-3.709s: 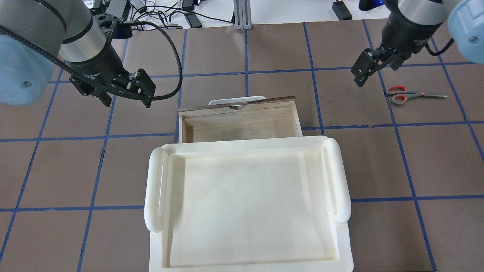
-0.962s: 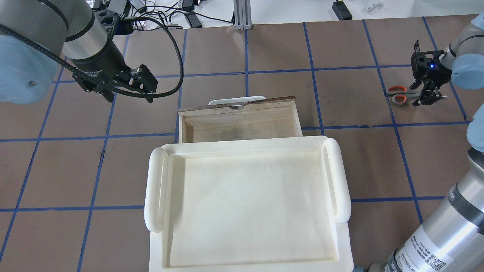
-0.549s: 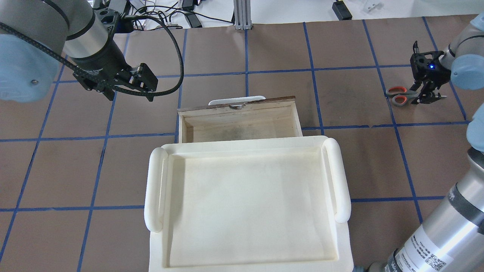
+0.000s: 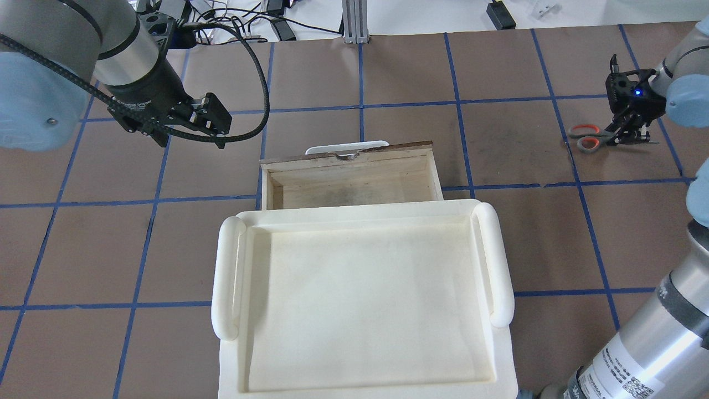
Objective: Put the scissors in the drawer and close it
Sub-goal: 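Lift the scissors with the right gripper and carry them over the drawer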
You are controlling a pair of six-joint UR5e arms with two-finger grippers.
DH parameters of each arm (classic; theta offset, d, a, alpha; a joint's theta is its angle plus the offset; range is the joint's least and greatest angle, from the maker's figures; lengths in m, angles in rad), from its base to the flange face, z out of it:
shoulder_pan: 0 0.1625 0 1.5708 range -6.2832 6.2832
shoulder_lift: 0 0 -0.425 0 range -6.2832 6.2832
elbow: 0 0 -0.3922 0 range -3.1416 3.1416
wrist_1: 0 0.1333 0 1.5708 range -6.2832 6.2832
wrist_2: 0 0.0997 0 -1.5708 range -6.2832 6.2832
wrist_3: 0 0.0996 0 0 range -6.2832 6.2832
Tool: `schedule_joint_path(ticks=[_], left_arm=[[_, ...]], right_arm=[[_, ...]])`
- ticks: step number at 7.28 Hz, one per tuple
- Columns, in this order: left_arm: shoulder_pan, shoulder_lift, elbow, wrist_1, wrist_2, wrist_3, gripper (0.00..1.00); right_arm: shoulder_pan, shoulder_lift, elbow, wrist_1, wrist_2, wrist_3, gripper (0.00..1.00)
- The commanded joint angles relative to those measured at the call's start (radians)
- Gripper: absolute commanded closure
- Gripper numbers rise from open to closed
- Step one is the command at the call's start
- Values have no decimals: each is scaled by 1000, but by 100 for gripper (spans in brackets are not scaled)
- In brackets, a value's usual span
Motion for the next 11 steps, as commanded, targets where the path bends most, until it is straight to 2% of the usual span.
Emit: schedule_joint_path(ticks=[1,2,6,8,11], left_arm=[[0,1,-2,-1,0,4,0],[0,7,-2,-1,0,5,0],[2,27,-4,-9,13,13,0],[2,20,-5,-8,15,11,0],[2,13,-5,-8,13,11,0]], right_arm=[[19,-117,0,76,36,2,100],[71,-172,0,121,32,7,100],[264,-420,2,435,33,177,100],[441,-474,2,470,28,313,100],[692,-459,3,445,22,508,100]])
